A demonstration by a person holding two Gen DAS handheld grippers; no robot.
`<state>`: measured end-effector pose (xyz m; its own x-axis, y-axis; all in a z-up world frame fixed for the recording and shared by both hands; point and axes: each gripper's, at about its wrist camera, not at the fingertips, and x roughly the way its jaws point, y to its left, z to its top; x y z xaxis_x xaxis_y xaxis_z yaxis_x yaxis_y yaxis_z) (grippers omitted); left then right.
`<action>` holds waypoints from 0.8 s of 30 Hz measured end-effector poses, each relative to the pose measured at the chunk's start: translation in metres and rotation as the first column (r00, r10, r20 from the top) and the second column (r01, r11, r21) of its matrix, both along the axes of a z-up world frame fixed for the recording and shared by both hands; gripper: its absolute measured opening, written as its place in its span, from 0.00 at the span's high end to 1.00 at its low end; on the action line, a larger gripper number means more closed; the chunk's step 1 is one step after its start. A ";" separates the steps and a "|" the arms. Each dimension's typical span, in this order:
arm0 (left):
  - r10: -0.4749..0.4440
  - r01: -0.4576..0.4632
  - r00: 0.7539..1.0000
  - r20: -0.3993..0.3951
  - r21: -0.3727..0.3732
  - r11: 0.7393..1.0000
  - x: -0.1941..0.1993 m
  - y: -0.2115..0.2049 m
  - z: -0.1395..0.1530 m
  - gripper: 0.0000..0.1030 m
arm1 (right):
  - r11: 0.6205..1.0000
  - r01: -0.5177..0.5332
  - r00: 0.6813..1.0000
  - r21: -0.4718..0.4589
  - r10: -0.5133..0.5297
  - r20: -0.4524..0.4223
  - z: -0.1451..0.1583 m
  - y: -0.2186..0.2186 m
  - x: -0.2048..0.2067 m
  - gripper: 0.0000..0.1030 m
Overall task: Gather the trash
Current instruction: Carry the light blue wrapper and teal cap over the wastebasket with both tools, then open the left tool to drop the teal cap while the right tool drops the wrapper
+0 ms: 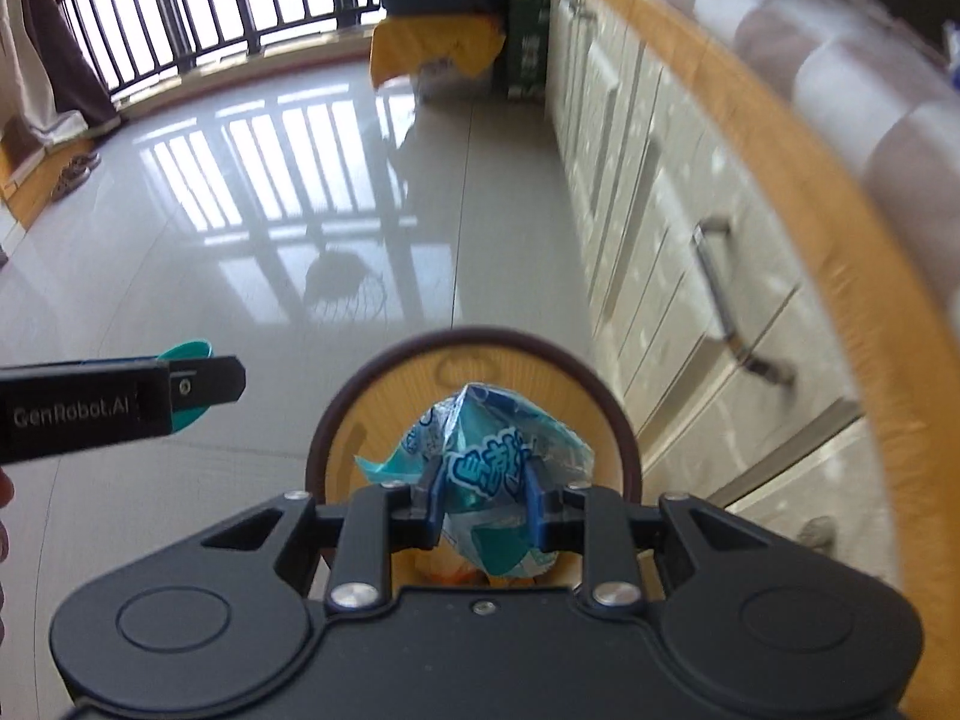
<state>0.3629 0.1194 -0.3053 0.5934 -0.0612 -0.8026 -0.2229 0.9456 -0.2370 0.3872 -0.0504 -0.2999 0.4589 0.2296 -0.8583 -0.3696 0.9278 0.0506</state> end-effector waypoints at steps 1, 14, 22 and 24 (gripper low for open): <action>0.002 -0.003 1.000 -0.015 -0.013 1.000 0.005 0.001 -0.006 0.51 | 1.000 -0.003 1.000 -0.003 0.003 -0.024 -0.008 0.001 0.003 0.73; -0.006 -0.015 0.990 -0.142 -0.147 0.989 0.070 -0.001 -0.075 0.51 | 0.992 -0.102 0.962 -0.071 0.081 -0.260 -0.087 0.014 0.042 0.73; 0.050 -0.100 0.976 -0.211 -0.230 0.968 0.089 0.000 -0.117 0.51 | 0.981 -0.154 0.934 -0.115 0.107 -0.341 -0.116 0.020 0.049 0.72; 0.072 -0.127 0.974 -0.216 -0.251 0.960 0.092 0.001 -0.124 0.51 | 0.980 -0.160 0.930 -0.116 0.110 -0.352 -0.118 0.021 0.050 0.71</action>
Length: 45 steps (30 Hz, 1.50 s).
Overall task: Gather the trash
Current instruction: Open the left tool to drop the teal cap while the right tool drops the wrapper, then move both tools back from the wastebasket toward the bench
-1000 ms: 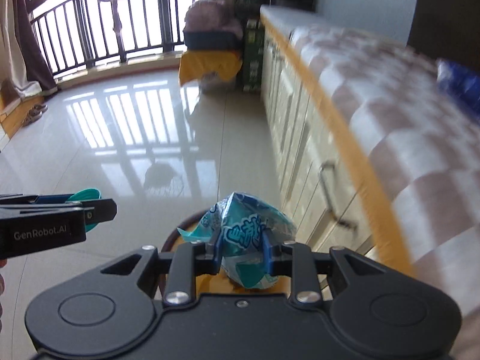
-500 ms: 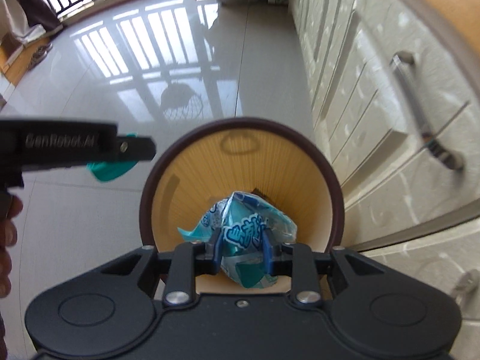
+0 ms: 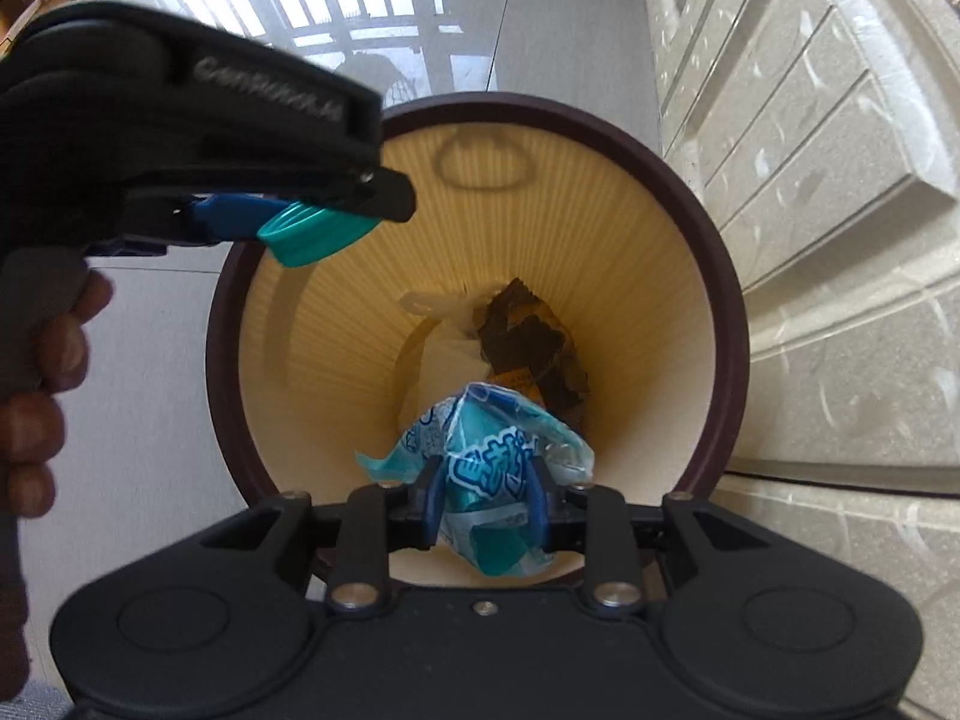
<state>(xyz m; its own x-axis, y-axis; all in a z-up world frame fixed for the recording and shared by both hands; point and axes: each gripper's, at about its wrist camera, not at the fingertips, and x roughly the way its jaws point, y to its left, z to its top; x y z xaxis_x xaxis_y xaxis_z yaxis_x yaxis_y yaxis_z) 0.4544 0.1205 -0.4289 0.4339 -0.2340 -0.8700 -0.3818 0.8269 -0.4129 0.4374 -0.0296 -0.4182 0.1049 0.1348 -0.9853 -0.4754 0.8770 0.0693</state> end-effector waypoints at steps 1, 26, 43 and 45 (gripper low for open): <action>0.008 -0.008 1.000 0.002 -0.003 1.000 0.001 0.000 -0.002 0.51 | 1.000 -0.003 1.000 -0.003 0.003 -0.005 -0.001 0.000 0.000 0.71; -0.151 0.159 0.987 -0.062 0.145 0.977 0.002 -0.012 0.000 0.40 | 0.997 -0.028 0.999 -0.079 0.025 -0.028 -0.014 0.003 0.001 0.40; -0.222 0.233 0.972 -0.072 0.219 0.948 -0.025 -0.011 0.027 0.32 | 0.995 -0.018 0.998 -0.094 0.024 0.064 0.016 -0.003 -0.010 0.25; -0.224 0.233 0.972 -0.065 0.225 0.946 -0.030 -0.011 0.034 0.29 | 0.995 -0.013 0.997 -0.094 0.021 0.080 0.022 -0.004 -0.013 0.24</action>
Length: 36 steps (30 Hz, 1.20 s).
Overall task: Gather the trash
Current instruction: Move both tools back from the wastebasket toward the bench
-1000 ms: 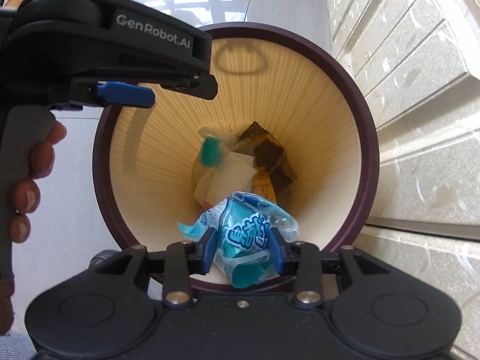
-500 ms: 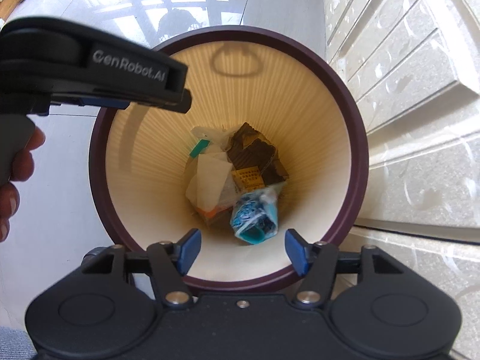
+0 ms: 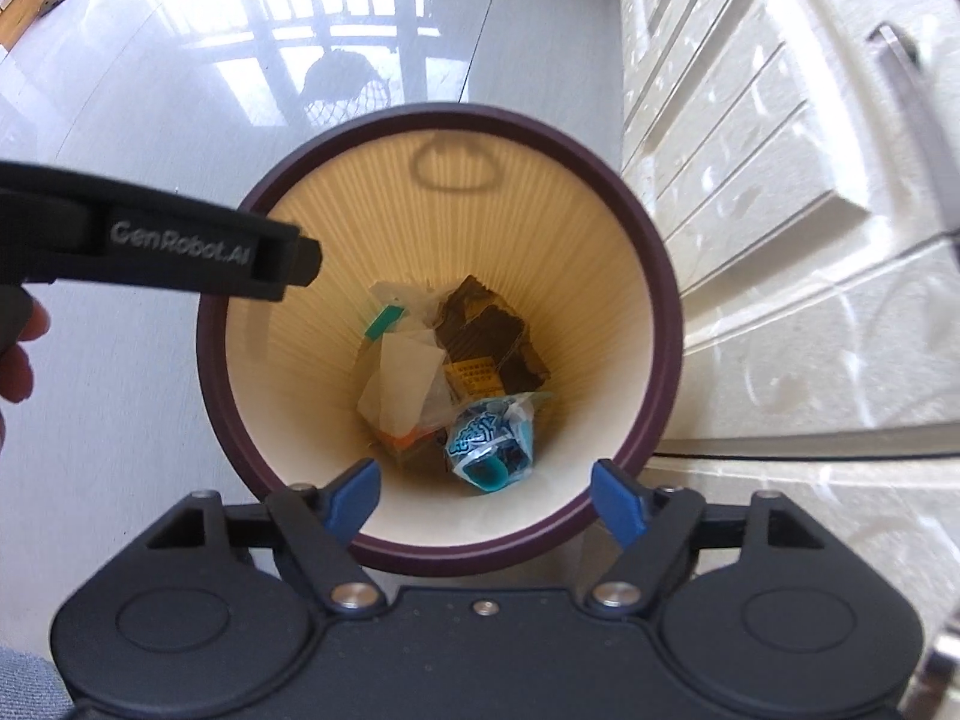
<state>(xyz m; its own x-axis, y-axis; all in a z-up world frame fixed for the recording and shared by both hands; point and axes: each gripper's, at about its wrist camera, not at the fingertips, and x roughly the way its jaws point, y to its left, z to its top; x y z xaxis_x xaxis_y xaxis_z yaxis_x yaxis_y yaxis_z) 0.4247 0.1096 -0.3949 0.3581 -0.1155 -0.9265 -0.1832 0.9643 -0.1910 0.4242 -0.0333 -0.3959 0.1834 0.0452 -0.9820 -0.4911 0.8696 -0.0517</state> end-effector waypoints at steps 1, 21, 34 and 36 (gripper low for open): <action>-0.003 0.002 1.000 0.003 0.006 1.000 -0.003 0.000 0.003 0.28 | 1.000 0.001 1.000 0.003 -0.001 0.009 0.004 -0.001 -0.002 0.24; 0.045 -0.047 0.998 0.050 0.036 0.998 -0.079 0.025 0.078 0.05 | 0.996 0.050 0.981 0.074 -0.063 0.183 0.083 -0.018 -0.052 0.00; 0.050 -0.060 0.991 0.120 0.081 0.995 -0.128 0.030 0.134 0.00 | 0.993 0.054 0.956 0.104 -0.081 0.282 0.153 -0.022 -0.082 0.00; 0.057 -0.069 0.990 0.132 0.081 0.994 -0.136 0.031 0.141 0.00 | 0.992 0.058 0.952 0.114 -0.090 0.293 0.163 -0.024 -0.088 0.00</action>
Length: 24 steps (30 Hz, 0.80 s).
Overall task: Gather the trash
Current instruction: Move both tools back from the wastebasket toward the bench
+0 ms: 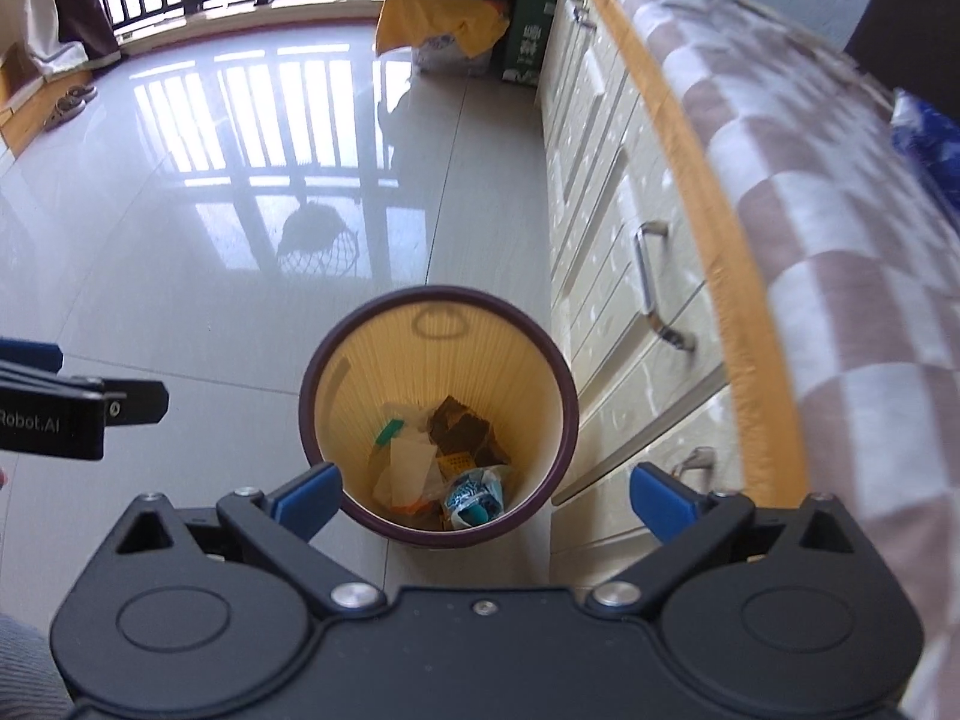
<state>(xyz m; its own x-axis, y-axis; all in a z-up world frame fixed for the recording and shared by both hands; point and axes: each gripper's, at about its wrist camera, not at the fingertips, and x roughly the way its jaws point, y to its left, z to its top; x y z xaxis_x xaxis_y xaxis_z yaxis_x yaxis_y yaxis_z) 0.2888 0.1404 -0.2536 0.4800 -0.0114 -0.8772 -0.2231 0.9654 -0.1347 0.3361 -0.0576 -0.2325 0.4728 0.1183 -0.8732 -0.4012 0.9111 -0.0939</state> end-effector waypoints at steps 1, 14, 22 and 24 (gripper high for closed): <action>0.003 -0.003 1.000 0.006 0.000 1.000 -0.004 0.001 0.003 0.00 | 1.000 0.003 1.000 0.003 -0.003 0.006 0.005 -0.001 -0.003 0.00; 0.003 -0.004 0.995 0.104 0.014 1.000 -0.046 -0.012 0.044 0.00 | 0.996 0.061 0.992 0.066 -0.068 0.110 0.062 -0.034 -0.038 0.00; -0.037 0.026 0.980 0.197 0.057 0.998 -0.058 -0.040 0.079 0.00 | 0.983 0.116 0.973 0.141 -0.141 0.185 0.093 -0.074 -0.058 0.00; -0.054 0.040 0.975 0.216 0.065 0.997 -0.058 -0.051 0.086 0.00 | 0.978 0.136 0.964 0.156 -0.167 0.206 0.099 -0.088 -0.062 0.00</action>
